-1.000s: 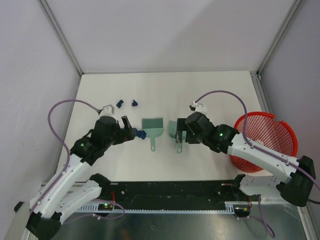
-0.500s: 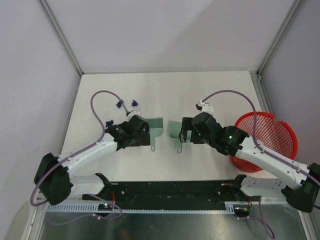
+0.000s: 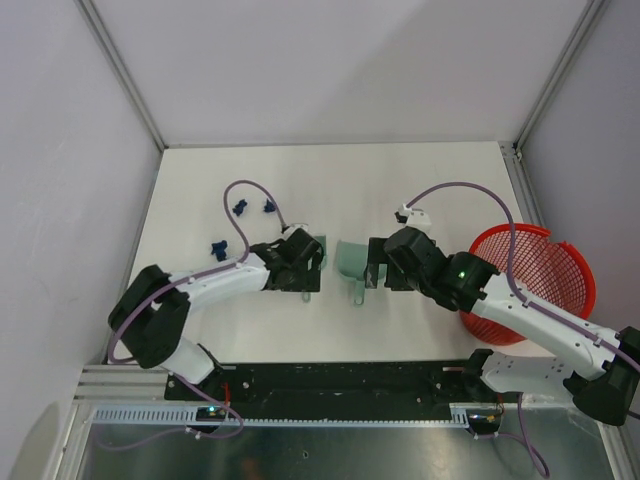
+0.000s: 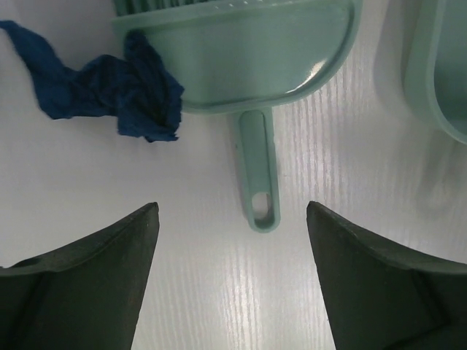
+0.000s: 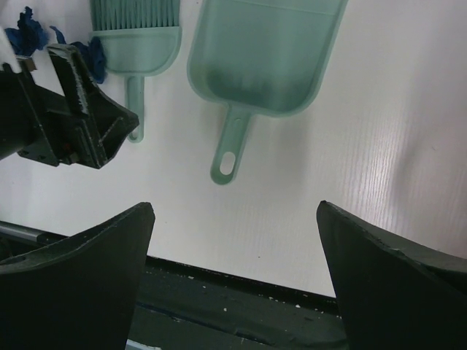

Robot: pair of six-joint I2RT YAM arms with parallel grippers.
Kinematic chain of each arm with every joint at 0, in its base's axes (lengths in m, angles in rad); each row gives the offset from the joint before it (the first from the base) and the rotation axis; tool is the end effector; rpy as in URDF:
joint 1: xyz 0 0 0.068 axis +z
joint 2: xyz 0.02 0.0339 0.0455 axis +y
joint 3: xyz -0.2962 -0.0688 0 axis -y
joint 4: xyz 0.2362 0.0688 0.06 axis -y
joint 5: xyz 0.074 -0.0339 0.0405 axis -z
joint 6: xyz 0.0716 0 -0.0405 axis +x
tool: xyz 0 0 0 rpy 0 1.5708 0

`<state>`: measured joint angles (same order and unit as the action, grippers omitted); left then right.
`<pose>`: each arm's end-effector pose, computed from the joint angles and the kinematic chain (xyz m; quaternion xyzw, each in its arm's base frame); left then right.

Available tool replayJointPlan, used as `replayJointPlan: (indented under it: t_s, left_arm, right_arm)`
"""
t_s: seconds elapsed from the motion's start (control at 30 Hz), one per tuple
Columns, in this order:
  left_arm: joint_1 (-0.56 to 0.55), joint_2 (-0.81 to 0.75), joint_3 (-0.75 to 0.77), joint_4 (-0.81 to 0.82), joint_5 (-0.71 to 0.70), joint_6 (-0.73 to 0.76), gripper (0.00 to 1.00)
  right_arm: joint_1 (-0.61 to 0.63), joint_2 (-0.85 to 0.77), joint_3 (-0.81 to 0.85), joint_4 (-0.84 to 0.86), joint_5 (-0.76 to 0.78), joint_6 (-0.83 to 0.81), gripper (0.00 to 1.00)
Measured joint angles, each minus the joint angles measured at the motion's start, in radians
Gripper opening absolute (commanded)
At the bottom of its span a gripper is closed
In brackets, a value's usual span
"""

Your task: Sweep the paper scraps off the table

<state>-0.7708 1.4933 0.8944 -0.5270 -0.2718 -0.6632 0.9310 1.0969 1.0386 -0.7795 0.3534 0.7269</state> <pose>0.2196 -0.1865 0.1962 0.0221 0.9666 -0.0440 0.2516 0.1504 0.1606 0.3183 -0.0310 0.9207 0.1492 0.3593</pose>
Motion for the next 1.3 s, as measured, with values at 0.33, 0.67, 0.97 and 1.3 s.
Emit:
replayJointPlan:
  t_s: [0.33,0.67,0.97,1.3]
  left_arm:
    - [-0.008,0.142,0.029,0.066,0.070,-0.002,0.62]
    - [-0.008,0.175,0.051,0.089,0.093,-0.002,0.19]
    - [-0.010,0.182,0.072,0.077,0.100,0.001,0.06]
    - [-0.010,0.014,0.183,-0.088,0.055,0.057,0.04]
  right_arm:
    - [-0.004,0.000,0.000,-0.018,0.002,0.003,0.99]
    - [-0.004,0.000,0.000,-0.025,0.005,0.003,0.99]
    - [-0.006,-0.001,0.000,-0.026,0.004,0.003,0.99]
    - [-0.145,-0.061,0.000,0.057,-0.174,0.006,0.99]
